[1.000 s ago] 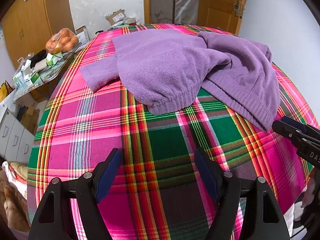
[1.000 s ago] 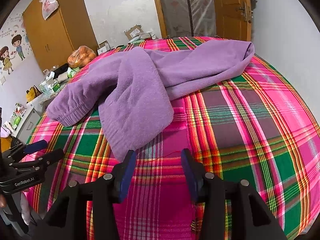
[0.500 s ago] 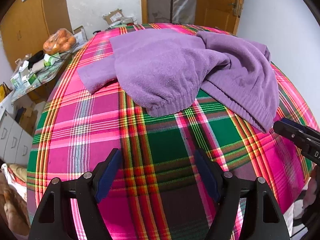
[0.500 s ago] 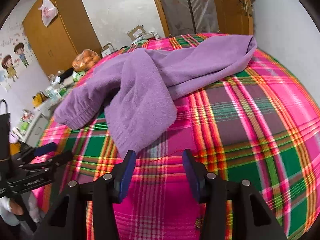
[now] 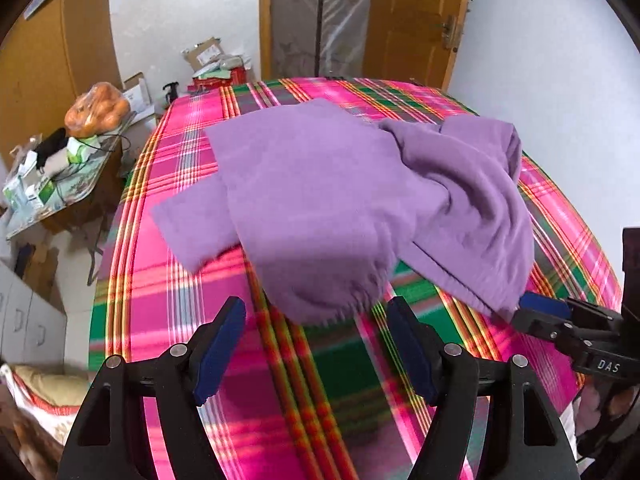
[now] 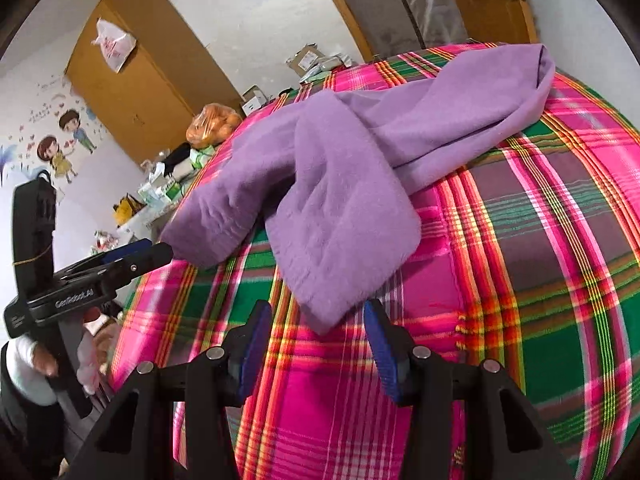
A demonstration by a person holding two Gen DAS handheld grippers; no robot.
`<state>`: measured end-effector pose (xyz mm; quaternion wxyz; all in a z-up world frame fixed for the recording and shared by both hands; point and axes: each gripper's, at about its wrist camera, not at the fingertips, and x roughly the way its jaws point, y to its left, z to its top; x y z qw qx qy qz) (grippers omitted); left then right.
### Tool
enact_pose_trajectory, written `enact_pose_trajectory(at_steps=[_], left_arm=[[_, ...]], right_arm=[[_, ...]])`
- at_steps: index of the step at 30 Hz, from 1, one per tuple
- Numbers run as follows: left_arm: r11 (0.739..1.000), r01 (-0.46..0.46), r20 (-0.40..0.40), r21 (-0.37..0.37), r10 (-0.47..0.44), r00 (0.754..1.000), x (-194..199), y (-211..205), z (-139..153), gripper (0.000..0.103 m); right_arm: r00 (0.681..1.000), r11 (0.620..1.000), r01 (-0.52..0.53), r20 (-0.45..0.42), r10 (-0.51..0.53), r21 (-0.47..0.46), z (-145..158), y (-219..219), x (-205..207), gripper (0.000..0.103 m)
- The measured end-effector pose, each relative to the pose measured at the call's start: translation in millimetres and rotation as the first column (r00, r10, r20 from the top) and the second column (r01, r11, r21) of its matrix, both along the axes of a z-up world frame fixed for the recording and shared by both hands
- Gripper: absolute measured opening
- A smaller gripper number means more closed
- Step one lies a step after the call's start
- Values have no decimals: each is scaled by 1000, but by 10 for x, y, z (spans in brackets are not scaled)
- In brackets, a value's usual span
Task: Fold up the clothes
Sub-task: 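Grasp the sweatshirt hem with the left gripper while the right gripper grasps the cuff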
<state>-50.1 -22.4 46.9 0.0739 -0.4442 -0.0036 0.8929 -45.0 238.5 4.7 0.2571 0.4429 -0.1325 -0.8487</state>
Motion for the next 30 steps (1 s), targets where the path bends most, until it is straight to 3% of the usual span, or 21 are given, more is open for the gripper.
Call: enact_pose_trajectory(at_steps=[9,10,11,12,13,15,22,30], left_arm=[[998,23,121,64,-31,992,-401,-56,-247,75],[997,25,130,72,-35,991,-425,-46,-265,66],[996,26,141,89,-39,989,-444,-45,-269,57],[994,28,152,106,-44,987,-463,-44,-273,39],[992,28,163,123,-48,986,-481,-43,-277,25],[990,17,156,143,-40,987,-473,-74,-227,12],[975,-69,54,211,59,997,-327,-380,127,9],[936,-248,-1,251,256,967,-148,-1152,455,9]], right_arm=[[998,998,40,42,-38,-47,-59,77,-214,47],[999,998,35,44,-33,-47,-67,52,-233,42],[998,998,29,48,-27,-46,-74,26,-253,28],[998,999,24,54,-21,-46,-81,0,-274,17],[998,999,22,57,-20,-49,-83,-11,-287,14],[999,998,18,45,-15,-65,-54,-3,-283,6],[992,985,-125,-44,121,-115,217,-100,-91,5],[928,916,-372,-68,366,-149,371,-498,181,5]])
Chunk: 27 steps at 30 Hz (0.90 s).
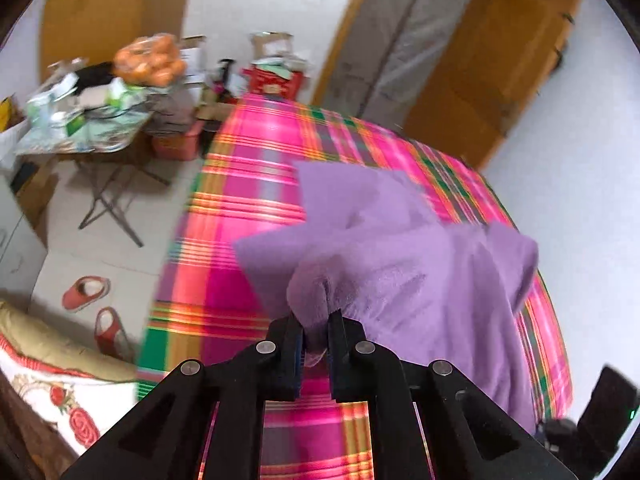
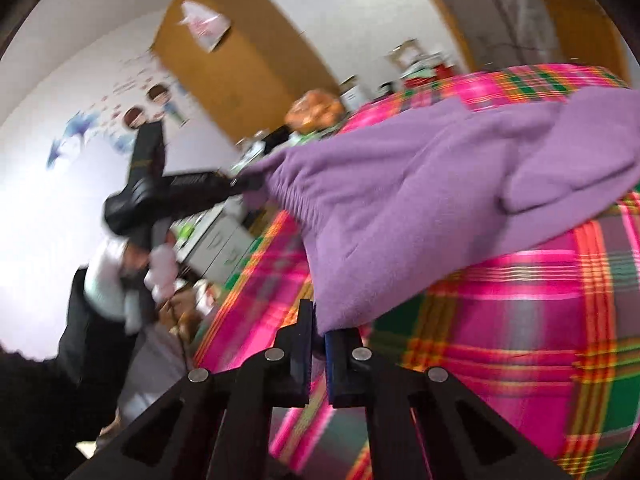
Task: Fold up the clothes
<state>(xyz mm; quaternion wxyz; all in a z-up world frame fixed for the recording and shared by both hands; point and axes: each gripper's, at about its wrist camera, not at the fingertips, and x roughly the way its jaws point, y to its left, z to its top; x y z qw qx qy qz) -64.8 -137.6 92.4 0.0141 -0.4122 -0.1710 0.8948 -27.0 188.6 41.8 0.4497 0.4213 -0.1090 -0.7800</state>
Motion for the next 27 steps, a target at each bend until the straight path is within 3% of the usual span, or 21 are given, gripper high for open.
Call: enact_pose_trajectory(at_steps=[5,8,14,19,24,27], left_arm=[[998,-39,28,-45,41,999,-50,-338,-69,8],[998,-49,42,-48,52,998,-144,-487,-86,8],[992,-84,-79,-89,77,994,-415,-705,195,8],[990,-133,-27,-45,131,991,-610,-1011,45,7],[977,-208,-150,-45,199,968,-488,-1268,341,7],[978,-182,-85,-102,174,981,-575,-1221,156,7]], right_arm=[[998,998,-56,21,56,23,-110,-141,36,5],[997,997,-74,0,74,2,-15,-237,24,5],[990,991,-130,-52,129,-19,154,-562,17,5],[985,984,-173,-15,173,36,-34,-953,-47,5],[958,964,-266,-113,265,12,235,-1326,43,5],[955,953,-294,-21,297,77,-23,-1525,6,8]])
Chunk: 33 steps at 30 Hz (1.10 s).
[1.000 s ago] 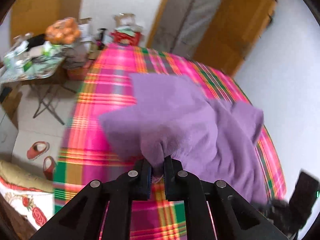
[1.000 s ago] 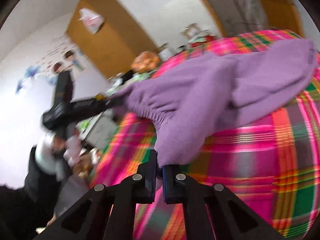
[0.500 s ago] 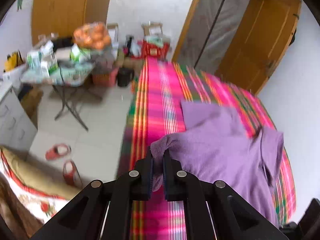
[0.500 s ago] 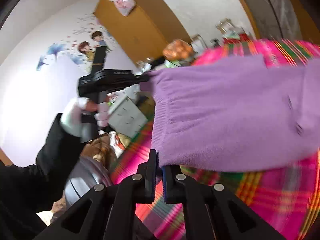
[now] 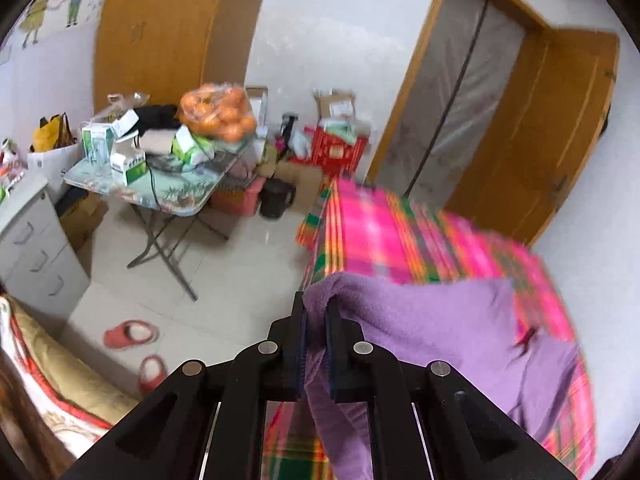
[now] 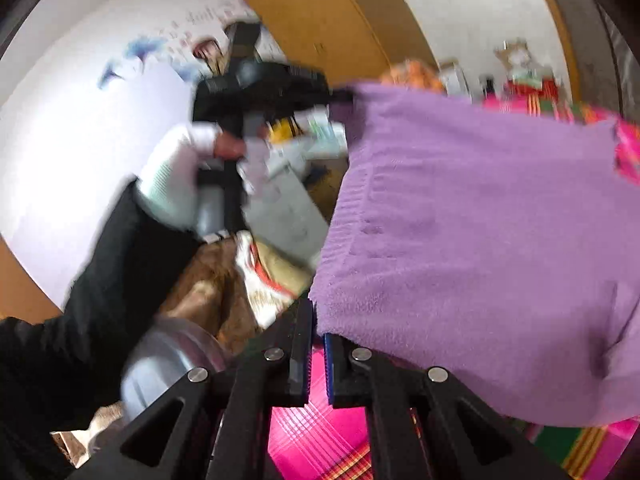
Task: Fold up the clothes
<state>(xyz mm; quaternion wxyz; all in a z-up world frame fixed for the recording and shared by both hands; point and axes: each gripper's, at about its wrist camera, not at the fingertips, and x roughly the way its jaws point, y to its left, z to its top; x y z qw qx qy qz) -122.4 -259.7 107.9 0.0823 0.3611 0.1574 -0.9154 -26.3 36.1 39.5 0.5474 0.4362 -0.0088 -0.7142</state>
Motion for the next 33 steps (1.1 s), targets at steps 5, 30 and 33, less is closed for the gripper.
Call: enact_pose_trajectory(at_steps=[5,30,33], left_arm=[[999,40,156,-4,-39,987,-144,1,-465,9],[971,44,199,234,-92,976,-197,-95,-1039,73],[977,33,221,210,-80,972,-313,-40,-1048,71]], right_arm=[[998,996,2,64,-7,89,-316,59,29,16],[985,998,45,166,-52,47,-372,213,-74,27],[984,998,45,170,-54,52,-395,116,-89,29]])
